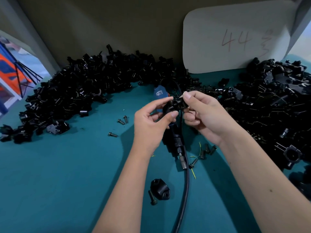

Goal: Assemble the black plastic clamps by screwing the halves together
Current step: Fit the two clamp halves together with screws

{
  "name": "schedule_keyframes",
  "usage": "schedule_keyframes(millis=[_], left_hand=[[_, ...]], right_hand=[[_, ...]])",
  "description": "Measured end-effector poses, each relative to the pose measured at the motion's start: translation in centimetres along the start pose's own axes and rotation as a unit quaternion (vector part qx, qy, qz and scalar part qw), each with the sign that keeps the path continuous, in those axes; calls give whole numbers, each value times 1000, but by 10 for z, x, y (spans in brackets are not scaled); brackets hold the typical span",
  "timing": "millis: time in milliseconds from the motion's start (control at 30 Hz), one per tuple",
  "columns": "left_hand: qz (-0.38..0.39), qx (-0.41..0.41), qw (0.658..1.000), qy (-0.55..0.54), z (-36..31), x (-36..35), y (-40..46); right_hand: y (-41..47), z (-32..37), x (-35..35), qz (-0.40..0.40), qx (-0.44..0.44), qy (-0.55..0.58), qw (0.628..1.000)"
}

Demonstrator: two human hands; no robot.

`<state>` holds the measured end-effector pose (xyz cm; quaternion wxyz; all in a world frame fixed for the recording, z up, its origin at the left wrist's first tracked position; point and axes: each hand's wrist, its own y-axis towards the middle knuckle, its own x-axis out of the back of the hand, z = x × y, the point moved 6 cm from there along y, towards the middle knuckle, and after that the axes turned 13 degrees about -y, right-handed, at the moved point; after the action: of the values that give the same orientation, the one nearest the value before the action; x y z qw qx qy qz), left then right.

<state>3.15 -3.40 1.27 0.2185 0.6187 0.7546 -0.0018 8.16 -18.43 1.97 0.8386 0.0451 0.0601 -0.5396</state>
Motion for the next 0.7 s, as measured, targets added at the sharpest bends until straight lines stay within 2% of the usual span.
schedule_keyframes(millis=[233, 400, 567, 700], left_hand=[[2, 24, 997, -73, 4, 0, 0], [-9, 22, 995, -95, 3, 2, 3], [-2, 37, 995, -89, 4, 5, 5], [-5, 37, 996, -79, 3, 6, 5]], right_hand=[[-2, 6, 5, -100, 46, -167, 980], [-2, 5, 0, -102, 86, -234, 963], [-4, 7, -2, -142, 129, -189, 963], [0, 3, -3, -127, 113, -64, 983]])
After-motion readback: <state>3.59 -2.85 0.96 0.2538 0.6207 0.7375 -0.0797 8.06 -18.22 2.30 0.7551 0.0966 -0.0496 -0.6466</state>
